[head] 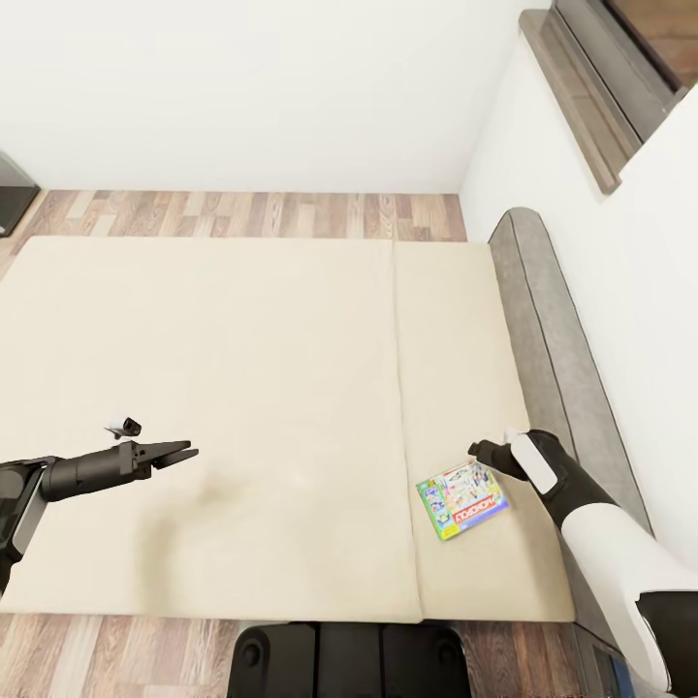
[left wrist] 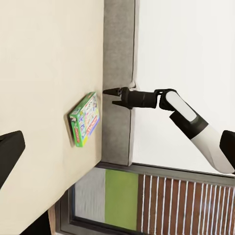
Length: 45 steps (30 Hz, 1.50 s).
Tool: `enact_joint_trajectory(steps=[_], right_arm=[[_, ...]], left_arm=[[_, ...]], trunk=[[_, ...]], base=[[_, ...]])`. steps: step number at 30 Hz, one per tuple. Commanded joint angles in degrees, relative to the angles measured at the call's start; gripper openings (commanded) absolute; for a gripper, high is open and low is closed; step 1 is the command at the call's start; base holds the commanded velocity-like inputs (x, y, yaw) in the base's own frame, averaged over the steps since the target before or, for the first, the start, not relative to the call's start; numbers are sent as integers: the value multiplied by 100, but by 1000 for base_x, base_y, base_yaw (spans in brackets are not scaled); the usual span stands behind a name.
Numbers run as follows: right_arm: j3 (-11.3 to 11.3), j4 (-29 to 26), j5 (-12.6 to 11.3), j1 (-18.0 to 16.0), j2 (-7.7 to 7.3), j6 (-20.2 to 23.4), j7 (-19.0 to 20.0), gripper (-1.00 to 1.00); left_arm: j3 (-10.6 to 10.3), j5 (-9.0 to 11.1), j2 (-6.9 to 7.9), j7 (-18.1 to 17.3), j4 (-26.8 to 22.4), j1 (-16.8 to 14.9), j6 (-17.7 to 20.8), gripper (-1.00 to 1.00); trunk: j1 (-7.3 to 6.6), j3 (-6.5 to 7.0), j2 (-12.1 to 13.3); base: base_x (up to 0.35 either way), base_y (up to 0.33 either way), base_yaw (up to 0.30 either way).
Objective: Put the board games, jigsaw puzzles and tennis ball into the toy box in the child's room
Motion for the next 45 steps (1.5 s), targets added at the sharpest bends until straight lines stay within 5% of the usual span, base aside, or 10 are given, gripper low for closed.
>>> enact_joint_trajectory(steps=[1,16,27,45], right_arm=[[40,-8,-60,-2,-8,10,-53,100],[40,-11,-47,-12,-23,12,-61,100],[40,-8,-45,-9,-16,17,-62,100],[31,-60,-35,-70,-47,22,4,100]], left_arm=[[-1,-3,2,-23,-1,-2,61,100],[5,6,-35,-23,-241,-80,331,100],[-21,213,-143,-23,-1026,-917,647,100],[-62,279,-139,-23,-1074,-968,644,100]], trunk=[[3,-16,-9],[3,-157,-9],[3,-261,-9],[3,-431,-9]], base=[[0,0,0],[0,0,0],[0,0,0],[0,0,0]])
